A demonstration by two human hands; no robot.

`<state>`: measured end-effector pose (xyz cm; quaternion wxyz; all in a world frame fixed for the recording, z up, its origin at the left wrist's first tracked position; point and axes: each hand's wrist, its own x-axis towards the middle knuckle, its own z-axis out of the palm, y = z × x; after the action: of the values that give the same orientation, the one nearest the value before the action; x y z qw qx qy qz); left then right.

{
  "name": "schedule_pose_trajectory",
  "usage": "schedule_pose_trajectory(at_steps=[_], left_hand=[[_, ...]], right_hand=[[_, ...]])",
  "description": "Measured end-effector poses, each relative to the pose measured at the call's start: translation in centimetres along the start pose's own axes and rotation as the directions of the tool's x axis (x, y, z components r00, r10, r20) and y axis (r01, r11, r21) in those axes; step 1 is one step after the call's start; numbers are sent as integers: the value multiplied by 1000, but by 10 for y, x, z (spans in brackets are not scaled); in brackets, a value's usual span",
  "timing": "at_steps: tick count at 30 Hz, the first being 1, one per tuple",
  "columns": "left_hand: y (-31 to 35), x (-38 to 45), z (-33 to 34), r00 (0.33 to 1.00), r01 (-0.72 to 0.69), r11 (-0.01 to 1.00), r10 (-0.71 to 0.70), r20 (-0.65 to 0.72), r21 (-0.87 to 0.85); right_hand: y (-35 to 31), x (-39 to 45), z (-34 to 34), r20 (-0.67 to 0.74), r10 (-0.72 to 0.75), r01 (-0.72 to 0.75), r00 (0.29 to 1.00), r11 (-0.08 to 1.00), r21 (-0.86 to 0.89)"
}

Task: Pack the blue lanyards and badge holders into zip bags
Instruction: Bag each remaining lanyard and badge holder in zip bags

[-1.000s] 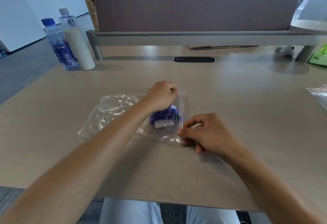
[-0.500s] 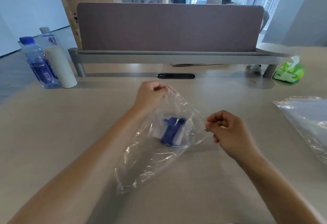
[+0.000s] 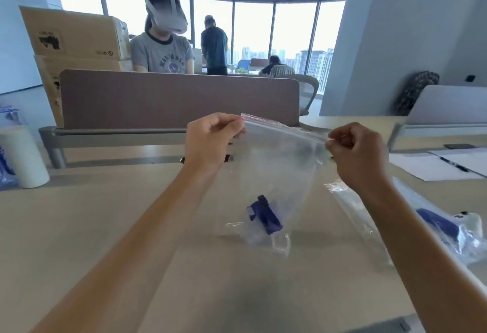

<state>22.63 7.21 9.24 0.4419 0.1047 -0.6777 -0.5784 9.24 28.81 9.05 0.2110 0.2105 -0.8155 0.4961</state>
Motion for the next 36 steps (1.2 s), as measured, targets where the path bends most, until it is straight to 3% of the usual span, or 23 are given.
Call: schedule_pose_trajectory(at_steps=[3,7,10,15,18,25,36], left_hand=[[19,-8,22,998,-44,999,43,47,17],[30,-22,53,989,-113,992,107,103,56],[32,-30,70,984,-143,987,133,120,79],[37,-37,86,976,-194,975,181,119,111],[37,-42,95,978,-189,976,178,107,104],[41,-53,111,926,-368,885,320,203,286],[36,-59,116,942,-315,905,260,212,287]], right_hand=[[-14,8,-22,-33,-104,100,994,988,-115],[-39,1,-37,154,-235,240,960,971,-11],[-41,0,-43,257,-242,227,935,970,88],[-30,3,-56,253,-273,228,928,954,193],[-21,5,-61,290,-278,220,916,951,216],[-9,10,-65,291,-340,290,894,936,201],[9,14,-63,397,-361,298,844,931,213]])
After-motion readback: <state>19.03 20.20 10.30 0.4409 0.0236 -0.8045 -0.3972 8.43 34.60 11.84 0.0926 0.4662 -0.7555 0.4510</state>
